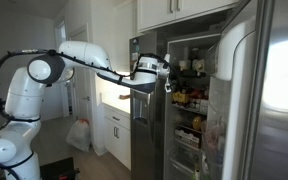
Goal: Open the top compartment on the door of the fridge
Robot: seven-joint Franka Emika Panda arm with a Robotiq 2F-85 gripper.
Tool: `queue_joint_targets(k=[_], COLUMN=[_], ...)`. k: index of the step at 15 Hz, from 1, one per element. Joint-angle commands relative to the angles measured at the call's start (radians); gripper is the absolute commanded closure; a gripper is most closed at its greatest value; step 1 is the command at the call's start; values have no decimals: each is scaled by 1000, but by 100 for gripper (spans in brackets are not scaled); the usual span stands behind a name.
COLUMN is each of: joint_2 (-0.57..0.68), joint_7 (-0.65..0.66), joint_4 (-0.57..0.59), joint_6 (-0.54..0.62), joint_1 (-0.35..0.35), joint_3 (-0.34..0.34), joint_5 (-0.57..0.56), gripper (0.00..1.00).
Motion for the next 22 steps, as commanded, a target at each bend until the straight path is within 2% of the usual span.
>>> queue_joint_targets(k=[1, 12, 22], joint_2=[21, 59, 67], joint_7=[65, 16, 17], joint_4=[56, 51, 97], joint_6=[32, 47, 43], joint_1=[-8, -20, -28], joint_3=[-5, 3, 1], joint_5=[-47, 15, 26], gripper=[0, 0, 0])
